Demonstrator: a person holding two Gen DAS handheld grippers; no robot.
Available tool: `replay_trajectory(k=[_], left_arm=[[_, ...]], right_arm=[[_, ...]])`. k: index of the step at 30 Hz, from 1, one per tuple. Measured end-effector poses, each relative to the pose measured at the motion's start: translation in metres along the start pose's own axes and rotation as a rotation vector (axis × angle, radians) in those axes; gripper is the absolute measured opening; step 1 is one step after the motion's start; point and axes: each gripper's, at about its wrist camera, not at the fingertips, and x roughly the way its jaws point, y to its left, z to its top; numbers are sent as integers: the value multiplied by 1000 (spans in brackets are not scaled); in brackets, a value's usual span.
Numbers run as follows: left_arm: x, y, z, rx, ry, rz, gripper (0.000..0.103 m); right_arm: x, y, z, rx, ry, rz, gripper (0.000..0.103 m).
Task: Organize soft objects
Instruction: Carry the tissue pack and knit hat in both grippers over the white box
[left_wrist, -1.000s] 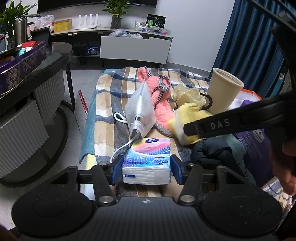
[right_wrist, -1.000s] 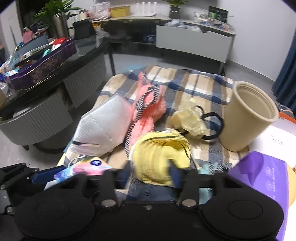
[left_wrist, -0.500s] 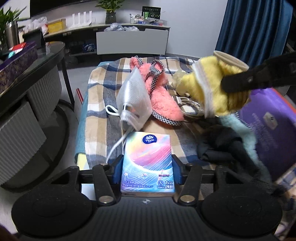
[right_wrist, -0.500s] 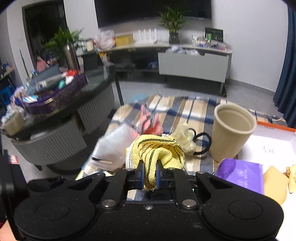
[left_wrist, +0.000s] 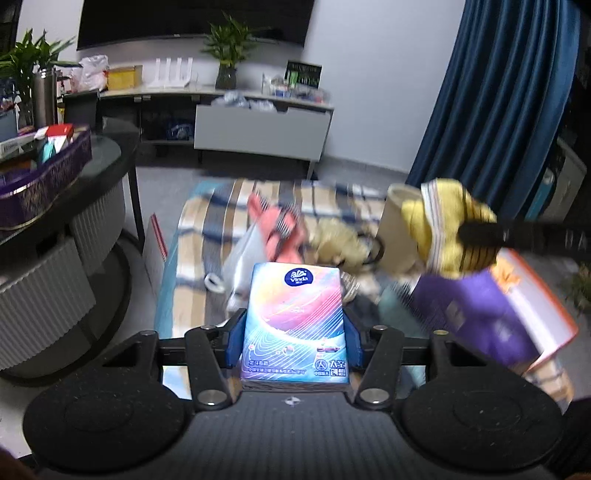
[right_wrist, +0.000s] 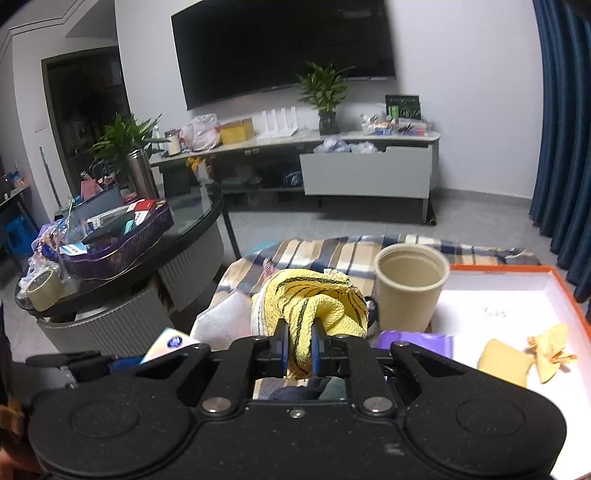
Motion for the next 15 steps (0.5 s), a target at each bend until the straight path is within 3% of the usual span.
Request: replay_trajectory(k=[8,15], left_arm=[[1,-26,26,-20,-38,39,53],[2,-43,40,-11,-60,17,53]], right_arm=[[-14,-11,-1,14,-35,-21,15],[-26,-30,-1,52,-68,-54,15]])
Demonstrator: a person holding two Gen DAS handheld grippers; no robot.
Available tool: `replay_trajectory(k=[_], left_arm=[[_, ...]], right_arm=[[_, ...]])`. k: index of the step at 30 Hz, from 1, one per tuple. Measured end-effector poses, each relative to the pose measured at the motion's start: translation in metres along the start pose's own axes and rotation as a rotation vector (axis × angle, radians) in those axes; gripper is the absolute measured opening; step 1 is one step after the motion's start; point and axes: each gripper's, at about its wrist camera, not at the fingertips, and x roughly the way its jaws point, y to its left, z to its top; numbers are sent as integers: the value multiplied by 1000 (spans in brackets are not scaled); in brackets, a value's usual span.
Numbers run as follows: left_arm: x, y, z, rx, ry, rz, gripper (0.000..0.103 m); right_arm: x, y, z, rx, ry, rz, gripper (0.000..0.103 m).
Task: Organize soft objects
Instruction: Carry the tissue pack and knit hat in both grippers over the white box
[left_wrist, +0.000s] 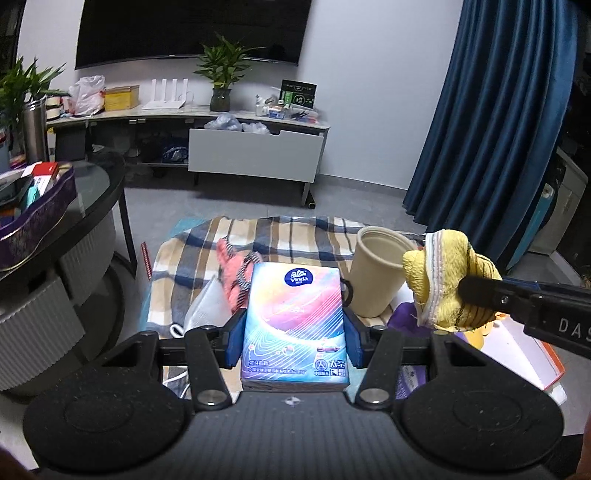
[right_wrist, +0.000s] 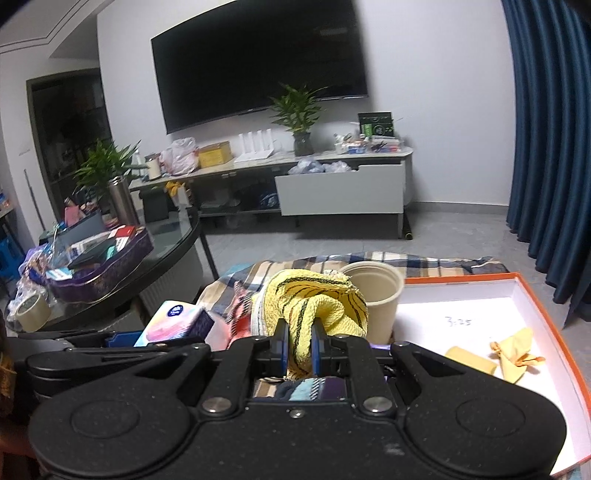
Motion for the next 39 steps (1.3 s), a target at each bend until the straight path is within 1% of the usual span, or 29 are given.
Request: replay_trajectory(k=[22,39], left_arm=[[19,-39,8,55,26,-57,53],[39,-80,10,113,53,-114,53]], right_arm=[[-17,-47,0,91,-42,-71,15],[-30,-83,-4,153,-67,-138,15]])
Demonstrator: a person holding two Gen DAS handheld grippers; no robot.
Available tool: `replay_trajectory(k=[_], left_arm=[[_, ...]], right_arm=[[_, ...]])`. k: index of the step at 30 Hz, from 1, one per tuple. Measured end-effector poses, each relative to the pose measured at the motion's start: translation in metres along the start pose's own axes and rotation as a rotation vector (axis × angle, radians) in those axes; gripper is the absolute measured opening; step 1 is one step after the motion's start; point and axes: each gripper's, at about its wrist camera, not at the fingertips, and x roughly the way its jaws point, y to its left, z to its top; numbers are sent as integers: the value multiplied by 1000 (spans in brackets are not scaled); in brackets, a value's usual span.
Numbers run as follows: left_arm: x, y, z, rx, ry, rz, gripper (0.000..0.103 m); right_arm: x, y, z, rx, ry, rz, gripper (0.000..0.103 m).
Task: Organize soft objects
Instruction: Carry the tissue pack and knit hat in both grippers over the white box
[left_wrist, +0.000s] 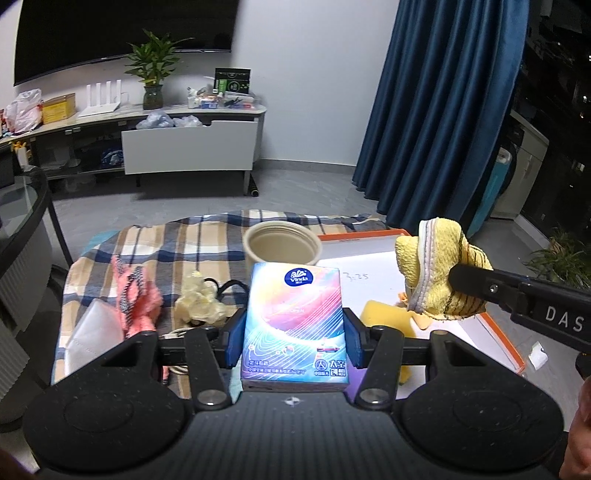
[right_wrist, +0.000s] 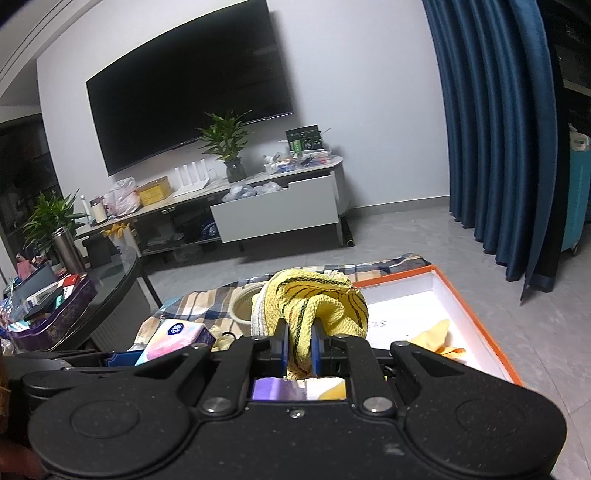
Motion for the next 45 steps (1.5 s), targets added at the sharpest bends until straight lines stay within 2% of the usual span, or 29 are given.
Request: replay_trajectory(k=[32,45], left_arm=[[37,-64,-3,95,67,-115,53],[49,-84,-11,119,100,-138,53]], right_arm=[[-10,-61,-7,96,-10,-122,15],[-11,-78,-14,122,4,-158,15]])
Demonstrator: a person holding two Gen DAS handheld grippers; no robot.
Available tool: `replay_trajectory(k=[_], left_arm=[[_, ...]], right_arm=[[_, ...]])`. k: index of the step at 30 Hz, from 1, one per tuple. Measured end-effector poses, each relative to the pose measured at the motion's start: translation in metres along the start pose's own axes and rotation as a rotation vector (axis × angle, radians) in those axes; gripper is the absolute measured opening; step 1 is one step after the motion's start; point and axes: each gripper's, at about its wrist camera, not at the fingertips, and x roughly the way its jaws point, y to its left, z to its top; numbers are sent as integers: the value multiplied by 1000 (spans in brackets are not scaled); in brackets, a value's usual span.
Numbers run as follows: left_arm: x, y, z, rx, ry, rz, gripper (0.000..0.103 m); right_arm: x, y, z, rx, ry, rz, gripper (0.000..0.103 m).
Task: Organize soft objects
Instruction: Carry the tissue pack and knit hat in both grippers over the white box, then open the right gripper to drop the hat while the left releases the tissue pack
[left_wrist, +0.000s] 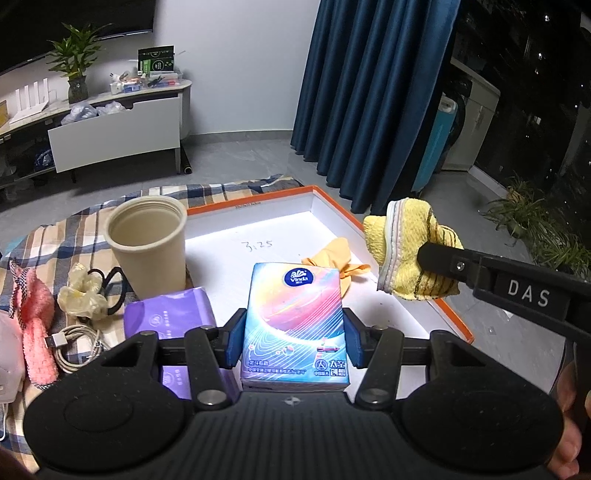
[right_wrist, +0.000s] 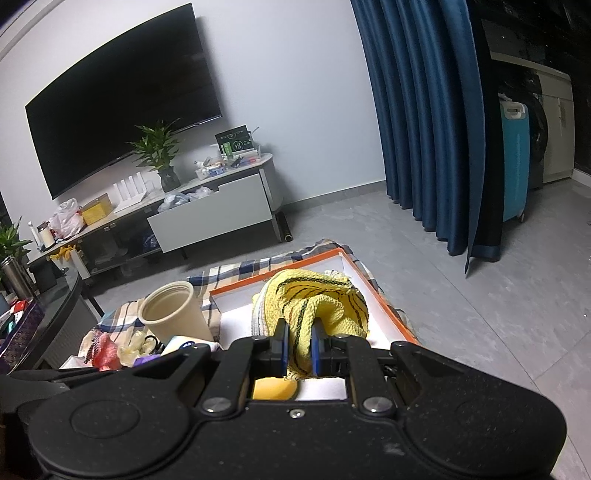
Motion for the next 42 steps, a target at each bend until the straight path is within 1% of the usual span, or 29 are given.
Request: replay_trajectory(k=[14,19,25,32,42], left_arm=[[12,-9,-6,6,36,-16,53],[17,-11,-6,2,45,-20,53],[21,-5,4,-27,44,-5,53],[28,0,20,-56,32,19,53],[50,10,38,-82,50,56,53]], right_arm=[[10,-11,-7,23,36,-24,15],[15,-11,-2,18,35,-21,15],[27,-10,7,2,37,-7,15],[57,-9,23,-19,58,16,15],[92,-13,37,-23,80,23,15]])
